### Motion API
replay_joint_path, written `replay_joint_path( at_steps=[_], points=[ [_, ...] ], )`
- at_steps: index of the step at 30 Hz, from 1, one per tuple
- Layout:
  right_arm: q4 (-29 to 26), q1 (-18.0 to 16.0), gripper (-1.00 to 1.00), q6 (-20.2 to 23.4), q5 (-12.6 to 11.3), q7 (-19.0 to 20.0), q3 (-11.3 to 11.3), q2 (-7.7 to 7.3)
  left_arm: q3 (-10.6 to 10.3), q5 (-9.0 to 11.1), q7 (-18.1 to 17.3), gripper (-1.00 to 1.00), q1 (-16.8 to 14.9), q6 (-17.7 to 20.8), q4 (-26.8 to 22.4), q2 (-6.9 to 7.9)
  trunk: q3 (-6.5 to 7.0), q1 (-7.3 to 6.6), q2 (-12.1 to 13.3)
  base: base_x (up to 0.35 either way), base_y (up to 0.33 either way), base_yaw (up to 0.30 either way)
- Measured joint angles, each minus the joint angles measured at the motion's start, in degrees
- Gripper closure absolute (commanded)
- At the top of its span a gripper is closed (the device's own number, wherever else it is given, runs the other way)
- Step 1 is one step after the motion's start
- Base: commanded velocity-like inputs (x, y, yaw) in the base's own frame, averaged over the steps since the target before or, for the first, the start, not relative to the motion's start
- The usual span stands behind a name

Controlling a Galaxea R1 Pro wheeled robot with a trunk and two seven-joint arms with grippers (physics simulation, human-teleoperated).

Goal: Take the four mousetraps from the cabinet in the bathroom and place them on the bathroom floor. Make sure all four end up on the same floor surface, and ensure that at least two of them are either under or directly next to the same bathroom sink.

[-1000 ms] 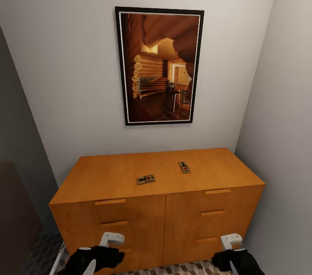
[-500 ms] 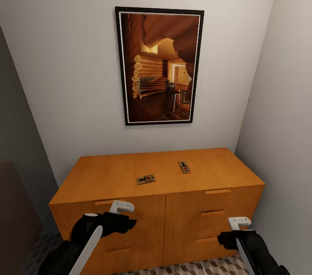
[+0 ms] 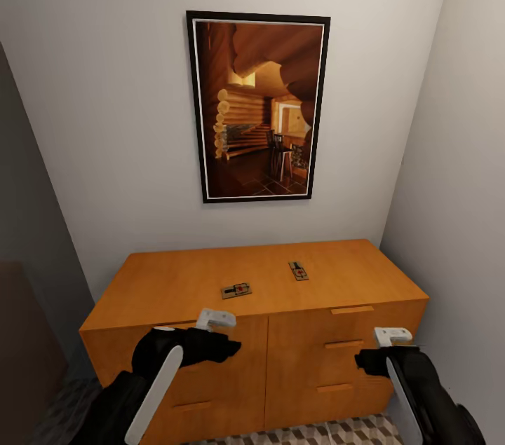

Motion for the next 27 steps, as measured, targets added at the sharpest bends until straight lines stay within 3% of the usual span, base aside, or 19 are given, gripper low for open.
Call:
replay_joint_path(
  at_steps=[2, 3, 7, 11, 13, 15, 20, 27],
  points=[
    [-2.62, -0.09, -1.00, 2.03, 0.07, 0.02, -0.42, 0.00, -0.02, 0.15, -0.10, -1.00, -1.39, 0.21, -0.18, -0.90, 0.00, 0.00, 0.00, 0.000, 0.000, 0.000],
    [-4.49, -0.14, -1.00, 3.73, 0.11, 0.03, -0.66, 0.00, -0.06, 0.32, -0.17, -1.00, -2.63, 0.32, -0.28, -2.11, 0.01, 0.00, 0.00, 0.000, 0.000, 0.000],
    [-6.12, -0.18, -1.00, 5.43, 0.11, 0.04, -0.90, 0.00, -0.09, 0.33, -0.23, -1.00, -5.66, 0.45, -0.36, -4.86, 0.01, 0.00, 0.00, 0.000, 0.000, 0.000],
    [-6.19, -1.70, -1.00, 5.76, 0.09, 0.03, -0.94, 0.00, -0.05, 0.31, -0.30, -1.00, -8.79, 0.48, -0.37, -5.73, 0.01, 0.00, 0.00, 0.000, 0.000, 0.000],
    [-6.16, -2.63, -1.00, 5.84, 0.12, 0.02, -0.95, 0.00, -0.04, 0.34, -0.30, -1.00, -9.86, 0.47, -0.37, -5.92, 0.00, 0.00, 0.00, 0.000, 0.000, 0.000],
    [-6.00, -6.00, -1.00, 6.60, 0.18, -0.19, -0.97, 0.06, -0.04, 0.80, -0.32, -1.00, -13.36, 0.47, -0.24, -6.23, 0.02, 0.00, 0.01, 0.000, 0.000, 0.000],
    [-5.54, -11.06, -1.00, 6.91, 0.14, -0.47, -0.90, 0.14, 0.06, 2.78, -0.32, -1.00, -18.18, 0.46, 0.15, -6.11, 0.01, 0.00, 0.00, 0.000, 0.000, 0.000],
    [-5.38, -16.24, -1.00, 6.91, 0.19, -0.67, -0.61, 0.24, 0.20, 4.30, -0.31, -1.00, -22.58, 0.46, 1.80, -5.34, 0.00, 0.00, 0.00, 0.000, 0.000, 0.000]
  ],
)
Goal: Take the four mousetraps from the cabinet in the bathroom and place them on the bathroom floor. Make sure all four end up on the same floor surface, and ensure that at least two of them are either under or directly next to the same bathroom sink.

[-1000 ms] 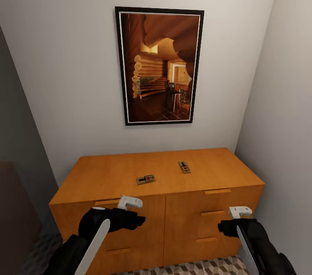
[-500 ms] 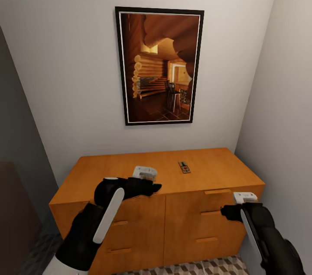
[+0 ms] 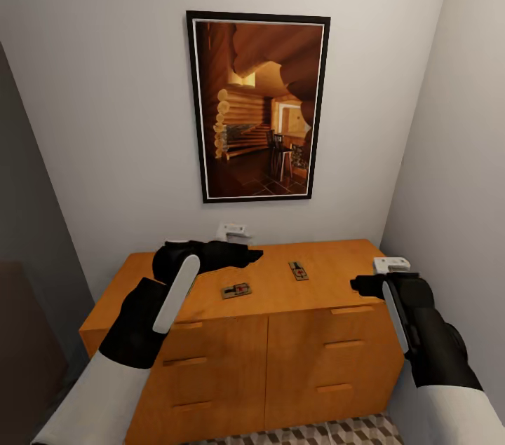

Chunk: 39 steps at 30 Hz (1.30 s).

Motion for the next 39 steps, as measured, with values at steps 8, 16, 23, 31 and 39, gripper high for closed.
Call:
replay_joint_path(
  at_steps=[8, 16, 23, 31, 39],
  points=[
    [4.27, -6.92, -1.00, 0.00, 0.23, -0.32, 0.36, 0.56, 0.04, 0.10, 0.12, -1.00, -2.14, -0.05, 2.94, 1.58, 0.00, 0.00, 0.01, 0.000, 0.000, 0.000],
    [15.72, -14.67, -1.00, 0.02, 1.82, -2.29, 0.49, 3.50, 0.05, 0.04, 0.10, -1.00, -2.37, -0.07, 7.85, 4.75, 0.00, 0.00, 0.01, 0.000, 0.000, 0.000],
    [24.50, -18.75, -1.00, -0.99, 3.96, -3.47, 0.65, 10.14, 0.15, 0.03, 0.02, -1.00, -2.40, 0.01, 11.42, 8.17, 0.00, 0.00, 0.00, 0.000, 0.000, 0.000],
    [26.97, -19.45, -1.00, -3.23, 6.95, -4.97, 0.60, 14.20, 0.10, 0.16, -0.07, -1.00, -2.40, 0.06, 10.83, 10.14, 0.00, 0.00, 0.00, 0.000, 0.000, 0.000],
    [27.24, -19.52, -1.00, -3.42, 7.28, -5.24, 0.53, 14.61, 0.03, 0.03, -0.01, -1.00, -2.40, 0.06, 10.09, 10.09, 0.00, 0.00, 0.00, 0.000, 0.000, 0.000]
  ],
)
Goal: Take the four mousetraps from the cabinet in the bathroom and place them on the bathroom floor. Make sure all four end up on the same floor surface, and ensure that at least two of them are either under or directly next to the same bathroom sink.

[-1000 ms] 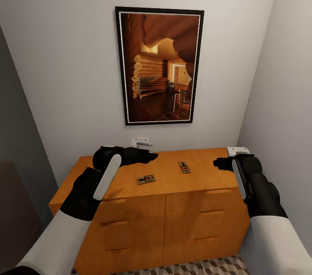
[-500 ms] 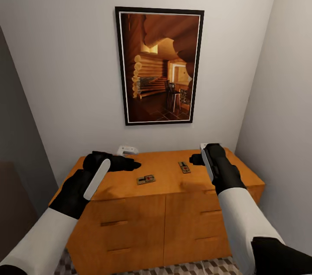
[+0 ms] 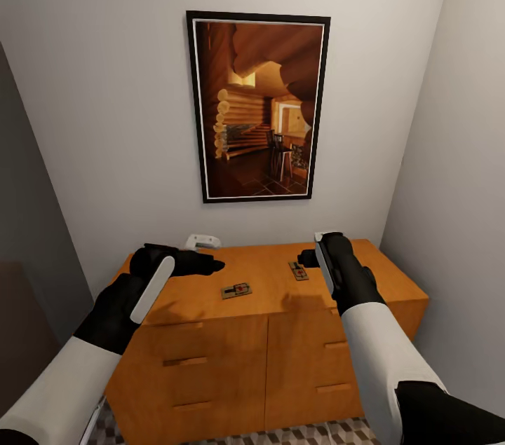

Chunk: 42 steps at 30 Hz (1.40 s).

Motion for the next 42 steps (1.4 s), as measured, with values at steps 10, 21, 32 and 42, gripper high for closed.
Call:
replay_joint_path(
  at_steps=[10, 21, 32, 42],
  points=[
    [0.04, 0.00, -1.00, 0.01, 0.01, -0.14, -0.02, 0.00, -0.07, -0.03, 0.08, -1.00, 0.01, -0.08, -0.88, -0.03, 0.00, -0.02, 0.00, 0.098, 0.000, 0.000],
    [0.04, 0.01, -1.00, 0.01, -0.03, -0.14, 0.05, 0.00, -0.22, -0.10, 0.07, -1.00, 0.01, -0.08, -0.91, 0.10, 0.00, -0.02, -0.01, 0.283, 0.000, 0.000],
    [0.20, -0.01, -1.00, 0.06, -0.11, -0.14, 0.13, 0.00, -0.22, -0.38, 0.09, -1.00, 0.06, -0.09, -0.92, 0.00, 0.00, 0.00, 0.00, 0.052, 0.000, 0.000],
    [4.67, -0.01, -1.00, 0.29, -0.27, -0.17, 0.11, -0.14, -0.09, -0.54, 0.15, -1.00, 0.01, -0.15, -0.88, -0.08, 0.00, -0.01, -0.01, 0.053, 0.000, 0.000]
  ],
)
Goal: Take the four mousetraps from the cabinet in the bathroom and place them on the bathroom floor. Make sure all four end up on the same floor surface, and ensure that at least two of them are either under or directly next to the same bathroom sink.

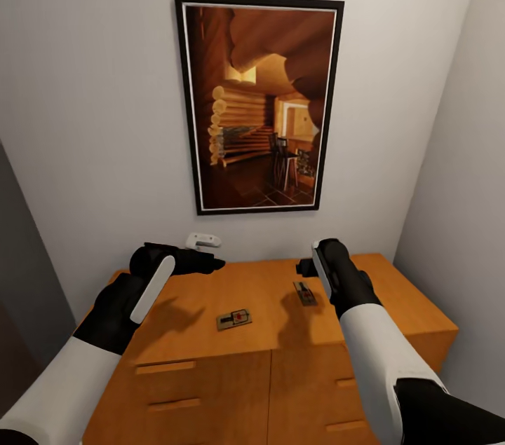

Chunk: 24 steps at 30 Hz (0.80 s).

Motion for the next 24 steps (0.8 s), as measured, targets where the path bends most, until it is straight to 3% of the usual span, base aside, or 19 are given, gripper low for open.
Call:
replay_joint_path(
  at_steps=[8, 24],
  points=[
    [1.11, 0.00, -1.00, 0.41, 0.08, 0.08, 0.00, -0.02, 0.01, 0.03, 0.09, -1.00, 0.01, -0.03, 0.21, 0.02, 0.00, 0.01, 0.00, 0.161, 0.000, 0.000],
    [1.48, -0.61, -1.00, 0.67, -0.01, 0.20, 0.01, -0.09, -0.20, -0.01, 0.18, -1.00, 0.03, -0.10, 0.24, -0.03, 0.00, 0.01, 0.01, 0.013, 0.000, 0.000]
  ],
)
